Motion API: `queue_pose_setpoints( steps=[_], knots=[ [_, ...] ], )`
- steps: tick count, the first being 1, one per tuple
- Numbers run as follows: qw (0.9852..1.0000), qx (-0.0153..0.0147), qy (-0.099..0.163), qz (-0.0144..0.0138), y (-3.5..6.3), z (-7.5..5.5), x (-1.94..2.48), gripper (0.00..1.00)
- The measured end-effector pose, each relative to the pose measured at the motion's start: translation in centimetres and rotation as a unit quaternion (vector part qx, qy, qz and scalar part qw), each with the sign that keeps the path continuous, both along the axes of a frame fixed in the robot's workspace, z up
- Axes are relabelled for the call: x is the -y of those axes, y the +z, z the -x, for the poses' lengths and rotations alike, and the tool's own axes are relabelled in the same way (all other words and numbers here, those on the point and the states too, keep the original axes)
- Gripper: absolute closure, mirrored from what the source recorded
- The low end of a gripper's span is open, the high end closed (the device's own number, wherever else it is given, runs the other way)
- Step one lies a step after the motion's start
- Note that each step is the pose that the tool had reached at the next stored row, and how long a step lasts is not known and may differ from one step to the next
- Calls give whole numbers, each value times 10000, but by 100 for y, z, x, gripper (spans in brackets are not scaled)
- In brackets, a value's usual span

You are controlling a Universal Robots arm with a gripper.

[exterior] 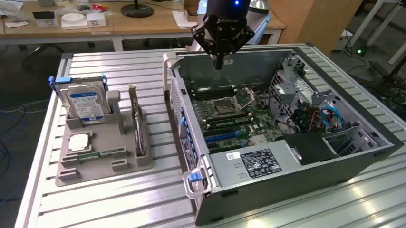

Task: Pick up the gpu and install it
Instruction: 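Reach for the gpu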

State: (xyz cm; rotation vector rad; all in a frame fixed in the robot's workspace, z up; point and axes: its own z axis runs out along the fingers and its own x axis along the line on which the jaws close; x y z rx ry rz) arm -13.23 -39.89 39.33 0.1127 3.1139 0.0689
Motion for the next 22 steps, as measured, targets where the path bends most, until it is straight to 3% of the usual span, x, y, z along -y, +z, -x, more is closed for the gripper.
queue_pose_setpoints(
  steps=[22],
  knots=[
    [10000, 0, 0, 0, 0, 183, 0, 89]
  ],
)
